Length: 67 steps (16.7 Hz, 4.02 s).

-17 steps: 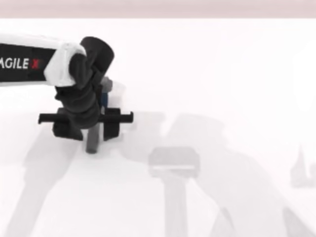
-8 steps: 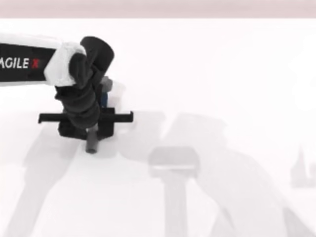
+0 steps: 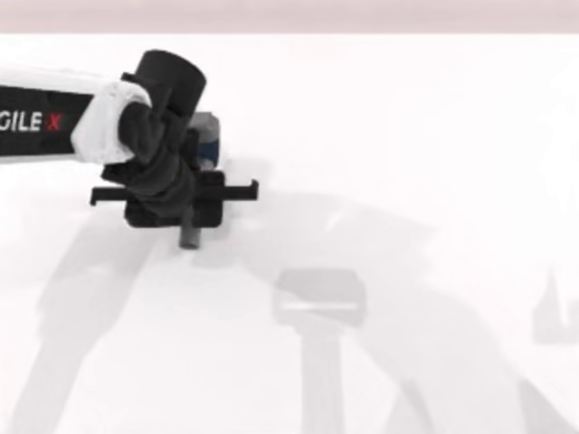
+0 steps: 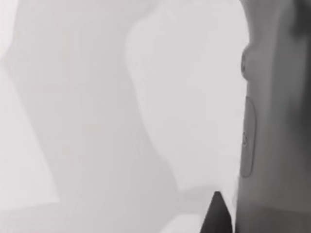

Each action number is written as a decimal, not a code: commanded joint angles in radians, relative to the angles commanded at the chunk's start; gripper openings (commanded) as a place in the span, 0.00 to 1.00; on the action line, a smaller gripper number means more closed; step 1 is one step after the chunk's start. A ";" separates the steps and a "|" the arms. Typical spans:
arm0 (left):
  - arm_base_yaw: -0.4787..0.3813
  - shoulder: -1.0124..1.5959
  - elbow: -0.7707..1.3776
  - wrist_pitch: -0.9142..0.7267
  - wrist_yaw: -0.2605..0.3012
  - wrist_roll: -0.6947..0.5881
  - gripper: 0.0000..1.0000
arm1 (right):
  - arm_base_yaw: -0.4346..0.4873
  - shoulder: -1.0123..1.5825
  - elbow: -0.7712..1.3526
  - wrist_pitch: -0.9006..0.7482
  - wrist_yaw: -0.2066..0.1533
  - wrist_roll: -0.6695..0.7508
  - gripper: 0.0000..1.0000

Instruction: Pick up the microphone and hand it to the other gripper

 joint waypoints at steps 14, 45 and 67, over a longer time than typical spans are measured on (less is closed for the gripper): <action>0.037 -0.279 -0.327 1.141 0.382 0.273 0.00 | 0.000 0.000 0.000 0.000 0.000 0.000 1.00; -0.250 -0.405 -0.456 1.306 0.114 0.316 0.00 | 0.001 0.002 0.001 0.001 0.000 0.000 1.00; -0.250 -0.405 -0.456 1.306 0.114 0.316 0.00 | 0.610 1.216 0.649 0.591 -0.164 0.032 1.00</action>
